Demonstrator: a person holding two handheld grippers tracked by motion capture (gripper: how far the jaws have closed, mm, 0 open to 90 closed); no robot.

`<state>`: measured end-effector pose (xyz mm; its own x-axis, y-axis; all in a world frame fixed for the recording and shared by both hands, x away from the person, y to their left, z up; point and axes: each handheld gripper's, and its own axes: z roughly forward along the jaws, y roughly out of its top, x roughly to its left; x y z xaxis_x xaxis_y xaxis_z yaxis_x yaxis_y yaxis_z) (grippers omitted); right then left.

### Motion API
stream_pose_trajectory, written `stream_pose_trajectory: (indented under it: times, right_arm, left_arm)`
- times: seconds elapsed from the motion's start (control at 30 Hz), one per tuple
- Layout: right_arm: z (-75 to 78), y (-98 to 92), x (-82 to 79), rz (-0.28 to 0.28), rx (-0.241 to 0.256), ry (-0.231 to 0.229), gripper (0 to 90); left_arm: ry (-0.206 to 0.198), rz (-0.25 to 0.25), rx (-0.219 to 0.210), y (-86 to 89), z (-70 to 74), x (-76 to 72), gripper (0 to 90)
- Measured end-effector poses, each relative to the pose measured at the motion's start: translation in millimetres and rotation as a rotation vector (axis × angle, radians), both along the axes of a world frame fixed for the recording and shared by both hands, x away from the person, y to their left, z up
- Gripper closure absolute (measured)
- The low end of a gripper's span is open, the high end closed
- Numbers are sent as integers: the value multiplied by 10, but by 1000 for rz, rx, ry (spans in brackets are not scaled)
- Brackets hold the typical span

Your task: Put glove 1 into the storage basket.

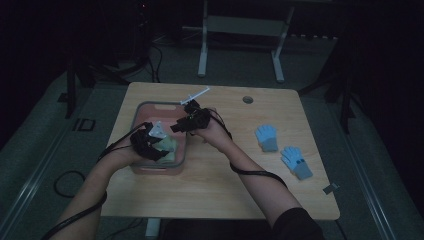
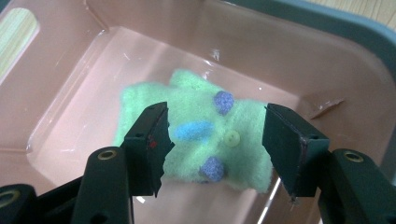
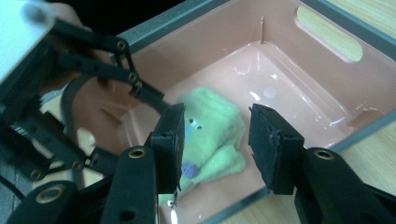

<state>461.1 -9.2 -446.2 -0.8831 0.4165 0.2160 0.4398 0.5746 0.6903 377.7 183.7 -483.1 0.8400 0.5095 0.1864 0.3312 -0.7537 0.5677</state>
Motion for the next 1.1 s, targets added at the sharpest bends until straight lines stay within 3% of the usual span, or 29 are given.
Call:
stream_pose_trajectory:
  times: [0.13,0.3,0.4,0.6,1.1]
  right_arm:
    - [50,-116,-76,9,30,-4,561]
    - [84,-283,-170,12,37,-25,559]
    - [71,-392,-209,5,41,-25,556]
    - [41,-620,-285,-3,21,-66,541]
    - [-30,-1191,-356,-38,27,-75,518]
  left_arm:
    - [-9,20,-51,-6,80,-30,418]
    - [-12,11,-102,-84,183,-80,427]
    - [-8,7,-101,-161,221,-97,432]
    - [2,-22,-110,-328,261,-148,432]
    - [9,-84,-119,-771,256,-249,431]
